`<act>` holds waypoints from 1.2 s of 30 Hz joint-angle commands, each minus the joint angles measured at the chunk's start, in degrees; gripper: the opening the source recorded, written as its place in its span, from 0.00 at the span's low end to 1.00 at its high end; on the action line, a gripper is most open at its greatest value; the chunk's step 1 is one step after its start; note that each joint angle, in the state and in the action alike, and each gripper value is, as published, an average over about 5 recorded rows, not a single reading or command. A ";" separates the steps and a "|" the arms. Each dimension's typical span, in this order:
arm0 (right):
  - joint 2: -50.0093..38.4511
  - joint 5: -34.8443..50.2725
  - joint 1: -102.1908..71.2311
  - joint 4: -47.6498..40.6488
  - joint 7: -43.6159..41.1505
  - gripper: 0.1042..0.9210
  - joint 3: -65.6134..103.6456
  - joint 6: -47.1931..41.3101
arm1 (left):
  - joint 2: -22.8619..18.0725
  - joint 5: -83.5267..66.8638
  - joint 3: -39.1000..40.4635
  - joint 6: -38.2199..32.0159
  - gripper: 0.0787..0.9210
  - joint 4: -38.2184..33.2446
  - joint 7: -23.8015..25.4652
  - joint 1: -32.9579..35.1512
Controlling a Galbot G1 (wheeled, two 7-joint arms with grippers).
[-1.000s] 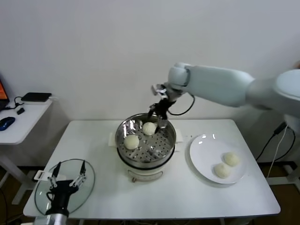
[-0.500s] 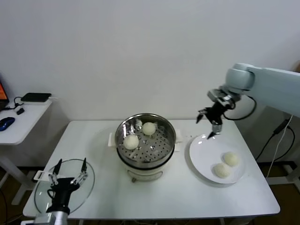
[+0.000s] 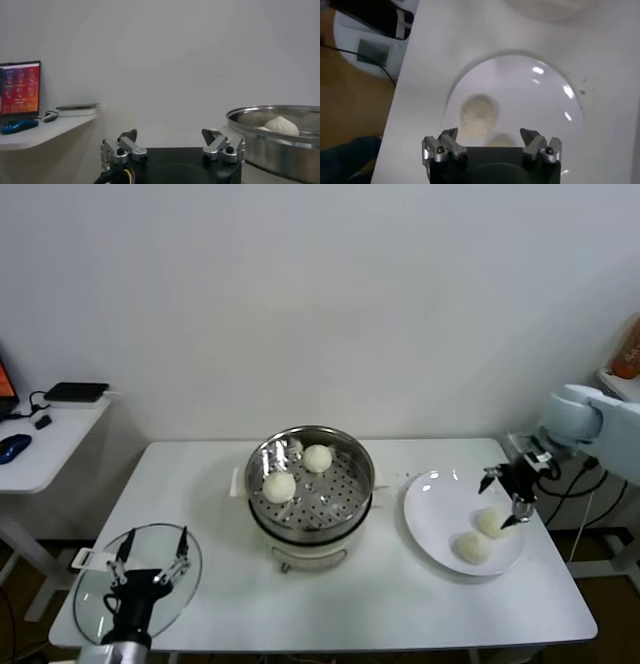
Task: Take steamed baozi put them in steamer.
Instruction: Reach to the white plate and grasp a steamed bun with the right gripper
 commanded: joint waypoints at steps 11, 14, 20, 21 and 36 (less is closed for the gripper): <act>2.89 -7.19 -18.52 -6.17 2.02 0.88 11.20 -0.55 | -0.21 0.17 -0.06 -0.31 0.88 0.84 -0.06 0.41; 4.08 -7.31 -19.56 -7.09 2.43 0.88 11.90 -0.49 | -0.16 0.15 -0.12 -0.22 0.88 0.95 -0.05 0.22; 5.96 -7.73 -20.59 -8.48 3.14 0.88 12.57 0.08 | -0.13 0.16 -0.10 -0.10 0.88 1.26 -0.03 -0.13; 6.17 -7.82 -20.79 -8.66 3.21 0.88 12.76 0.15 | -0.14 0.16 -0.10 -0.09 0.88 1.29 -0.03 -0.15; 7.35 -8.97 -22.50 -10.57 3.59 0.88 14.60 0.61 | -0.05 0.15 -0.12 0.00 0.88 1.31 0.04 -0.37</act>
